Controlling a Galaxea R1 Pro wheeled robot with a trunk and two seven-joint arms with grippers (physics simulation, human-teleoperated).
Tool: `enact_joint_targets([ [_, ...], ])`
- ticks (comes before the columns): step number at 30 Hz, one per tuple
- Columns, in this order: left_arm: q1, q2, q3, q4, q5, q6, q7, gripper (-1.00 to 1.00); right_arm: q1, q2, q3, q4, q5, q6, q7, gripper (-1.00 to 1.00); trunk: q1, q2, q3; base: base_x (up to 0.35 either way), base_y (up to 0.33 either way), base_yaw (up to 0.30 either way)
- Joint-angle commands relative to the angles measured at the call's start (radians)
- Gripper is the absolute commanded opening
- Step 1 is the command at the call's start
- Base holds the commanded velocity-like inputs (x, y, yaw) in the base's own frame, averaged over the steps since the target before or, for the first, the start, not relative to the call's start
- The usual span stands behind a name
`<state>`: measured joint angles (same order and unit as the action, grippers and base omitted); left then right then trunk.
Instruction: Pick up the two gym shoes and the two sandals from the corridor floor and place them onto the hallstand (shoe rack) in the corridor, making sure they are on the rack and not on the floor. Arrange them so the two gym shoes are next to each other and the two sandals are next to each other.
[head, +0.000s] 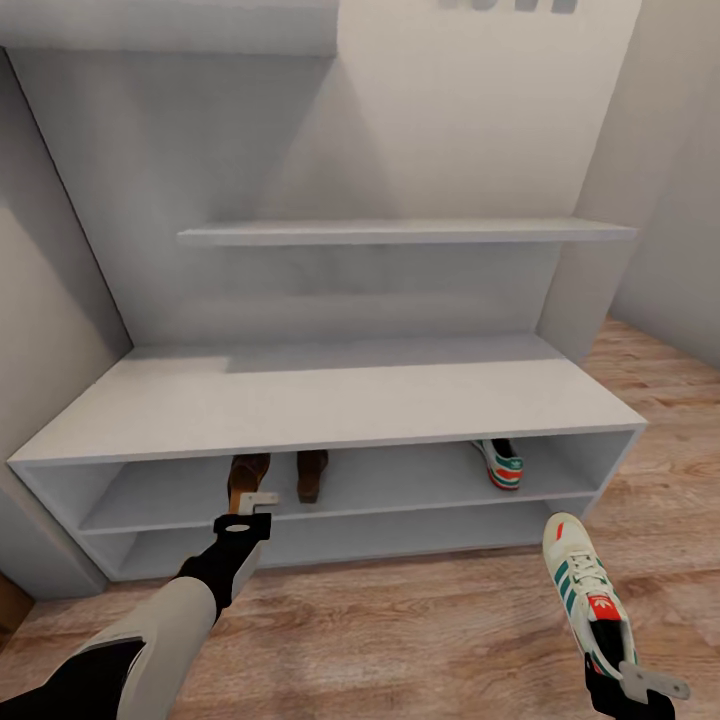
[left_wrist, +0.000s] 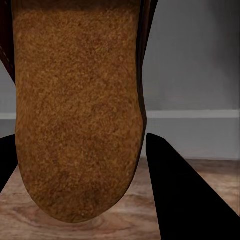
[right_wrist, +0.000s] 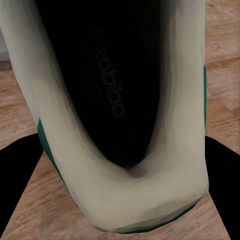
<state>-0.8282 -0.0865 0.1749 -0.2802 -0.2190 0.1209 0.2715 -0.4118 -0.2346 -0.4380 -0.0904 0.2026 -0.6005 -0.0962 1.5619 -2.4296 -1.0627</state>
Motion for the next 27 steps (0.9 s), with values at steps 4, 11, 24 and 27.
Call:
enact_joint_targets([
  [4, 0.000, -0.001, 0.006, -0.002, -0.013, 0.007, 0.000, -1.00, -0.001, 0.000, -0.002, 0.001, 0.011, -0.002, -0.008, -1.00, 0.000, 0.000, -0.001, 0.025, -0.001, 0.000],
  [11, 0.000, -0.001, 0.006, -0.002, -0.013, 0.006, 0.000, -1.00, -0.001, 0.000, -0.002, 0.001, 0.011, -0.002, -0.008, -1.00, 0.000, 0.000, -0.001, 0.221, 0.000, 0.000],
  [24, 0.000, -0.003, -0.031, -0.002, -0.014, 0.007, -0.002, -1.00, -0.001, 0.001, -0.002, 0.001, 0.010, -0.001, -0.008, -1.00, 0.011, -0.021, -0.012, 0.019, 0.000, 0.000],
  [27, 0.000, -0.003, -0.033, -0.002, -0.014, 0.006, -0.002, -1.00, -0.001, 0.001, -0.002, 0.001, 0.010, -0.001, -0.008, -1.00, 0.023, -0.042, -0.025, 0.000, 0.000, 0.000],
])
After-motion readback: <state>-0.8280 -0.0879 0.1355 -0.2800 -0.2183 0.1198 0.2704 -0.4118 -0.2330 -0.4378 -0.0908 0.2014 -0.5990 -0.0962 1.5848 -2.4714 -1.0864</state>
